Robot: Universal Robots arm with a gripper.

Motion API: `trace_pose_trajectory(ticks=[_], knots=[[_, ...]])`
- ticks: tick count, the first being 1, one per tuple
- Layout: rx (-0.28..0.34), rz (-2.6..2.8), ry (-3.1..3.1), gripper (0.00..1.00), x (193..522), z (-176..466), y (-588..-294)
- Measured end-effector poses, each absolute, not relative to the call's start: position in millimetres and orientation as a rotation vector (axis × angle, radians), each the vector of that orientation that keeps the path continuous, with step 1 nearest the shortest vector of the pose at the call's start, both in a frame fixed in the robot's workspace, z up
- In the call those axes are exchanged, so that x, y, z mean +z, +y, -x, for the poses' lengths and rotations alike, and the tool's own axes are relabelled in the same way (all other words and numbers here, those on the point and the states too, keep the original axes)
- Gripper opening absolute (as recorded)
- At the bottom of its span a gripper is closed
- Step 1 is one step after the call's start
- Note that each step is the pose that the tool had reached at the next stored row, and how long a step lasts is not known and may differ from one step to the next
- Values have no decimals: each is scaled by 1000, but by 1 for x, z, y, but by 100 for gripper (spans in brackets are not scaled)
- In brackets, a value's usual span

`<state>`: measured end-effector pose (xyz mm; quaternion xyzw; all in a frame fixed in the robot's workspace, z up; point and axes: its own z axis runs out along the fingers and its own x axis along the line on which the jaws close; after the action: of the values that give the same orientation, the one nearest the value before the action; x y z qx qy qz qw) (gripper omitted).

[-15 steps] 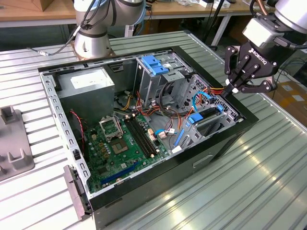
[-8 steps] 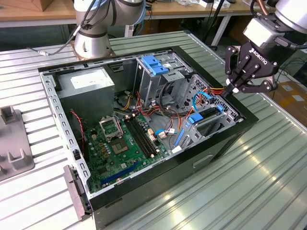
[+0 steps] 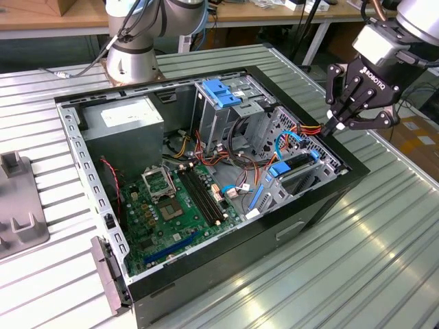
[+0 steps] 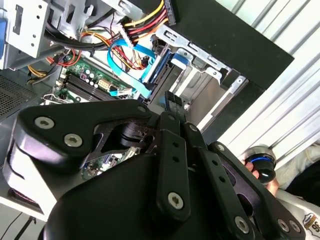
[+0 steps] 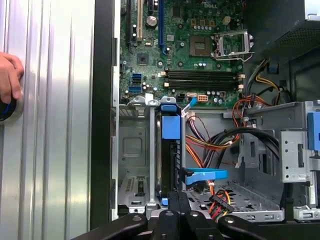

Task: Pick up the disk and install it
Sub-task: 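Insert the first disk wire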

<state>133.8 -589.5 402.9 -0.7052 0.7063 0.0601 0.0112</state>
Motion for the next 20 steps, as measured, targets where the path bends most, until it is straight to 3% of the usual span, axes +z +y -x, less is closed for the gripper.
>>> trace_pose_trajectory(ticks=[20], knots=[[189, 2335, 2070, 10, 402, -135, -587]])
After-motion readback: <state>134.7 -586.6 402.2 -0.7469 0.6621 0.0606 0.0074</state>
